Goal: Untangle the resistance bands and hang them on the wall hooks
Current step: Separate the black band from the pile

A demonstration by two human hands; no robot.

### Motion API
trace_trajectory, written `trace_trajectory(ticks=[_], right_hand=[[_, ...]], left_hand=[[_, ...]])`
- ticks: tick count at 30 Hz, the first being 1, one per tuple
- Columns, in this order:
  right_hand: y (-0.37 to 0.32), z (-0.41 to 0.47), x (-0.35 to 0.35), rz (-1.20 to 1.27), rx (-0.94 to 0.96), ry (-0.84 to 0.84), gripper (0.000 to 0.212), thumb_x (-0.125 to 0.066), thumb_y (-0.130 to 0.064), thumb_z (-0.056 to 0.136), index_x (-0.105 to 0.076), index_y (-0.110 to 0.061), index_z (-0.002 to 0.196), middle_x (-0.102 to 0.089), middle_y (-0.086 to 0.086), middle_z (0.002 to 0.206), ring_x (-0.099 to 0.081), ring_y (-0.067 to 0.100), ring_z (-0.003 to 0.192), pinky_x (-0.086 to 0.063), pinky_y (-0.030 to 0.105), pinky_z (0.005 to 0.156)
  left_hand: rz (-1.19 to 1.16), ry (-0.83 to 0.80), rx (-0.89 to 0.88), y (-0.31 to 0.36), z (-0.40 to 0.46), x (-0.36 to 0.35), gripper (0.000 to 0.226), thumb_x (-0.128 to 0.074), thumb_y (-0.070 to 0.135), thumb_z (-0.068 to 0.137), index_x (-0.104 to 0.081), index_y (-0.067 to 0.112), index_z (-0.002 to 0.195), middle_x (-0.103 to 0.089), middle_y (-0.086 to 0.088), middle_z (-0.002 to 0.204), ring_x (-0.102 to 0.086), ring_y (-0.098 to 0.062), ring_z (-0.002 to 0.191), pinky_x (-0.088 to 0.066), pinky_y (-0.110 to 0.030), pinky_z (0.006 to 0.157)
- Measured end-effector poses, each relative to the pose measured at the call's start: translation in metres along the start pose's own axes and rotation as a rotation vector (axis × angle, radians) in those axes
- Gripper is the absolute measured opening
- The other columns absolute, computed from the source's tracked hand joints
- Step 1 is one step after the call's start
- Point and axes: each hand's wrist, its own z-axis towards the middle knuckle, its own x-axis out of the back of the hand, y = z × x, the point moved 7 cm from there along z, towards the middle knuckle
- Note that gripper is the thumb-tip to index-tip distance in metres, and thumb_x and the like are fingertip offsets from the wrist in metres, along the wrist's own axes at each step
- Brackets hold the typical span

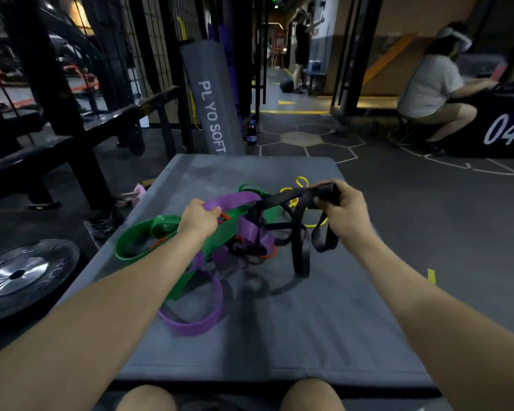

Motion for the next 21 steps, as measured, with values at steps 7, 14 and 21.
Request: trace_trajectory(ticks=[7, 14, 21], right_hand=[[-0.027, -0.006, 0.012, 0.248, -0.034, 0.039, 0.040, -0.047, 0.021, 0.082, -0.060, -0.016, 0.076, -0.063, 0.000, 0.073, -0.064, -0.002, 0.058, -0.050, 0.017, 0.058], [-0.038, 0.007, 0.032, 0.634, -0.189, 0.299, 0.041, -0.035, 0.017, 0.087, -0.059, -0.016, 0.079, -0.060, 0.007, 0.074, -0.059, 0.022, 0.063, -0.051, 0.023, 0.045], [-0.012, 0.000, 0.041, 0.665, -0.261, 0.514, 0.039, -0.041, 0.014, 0.086, -0.059, -0.019, 0.075, -0.057, 0.002, 0.072, -0.061, 0.014, 0.066, -0.048, 0.023, 0.062]], left_hand=[[-0.192, -0.021, 0.155, 0.004, -0.009, 0.016, 0.021, -0.063, 0.018, 0.085, -0.060, -0.002, 0.082, -0.051, -0.017, 0.075, -0.045, -0.025, 0.064, -0.035, -0.033, 0.060], [-0.318, -0.051, 0.254, -0.019, -0.001, 0.049, 0.039, -0.052, 0.014, 0.091, -0.054, -0.003, 0.125, -0.054, -0.012, 0.095, -0.053, -0.026, 0.074, -0.048, -0.023, 0.058], [-0.011, 0.108, 0.346, -0.050, -0.007, 0.087, 0.046, -0.046, 0.017, 0.095, -0.042, -0.011, 0.132, -0.051, -0.025, 0.130, -0.051, -0.036, 0.118, -0.041, -0.036, 0.095]])
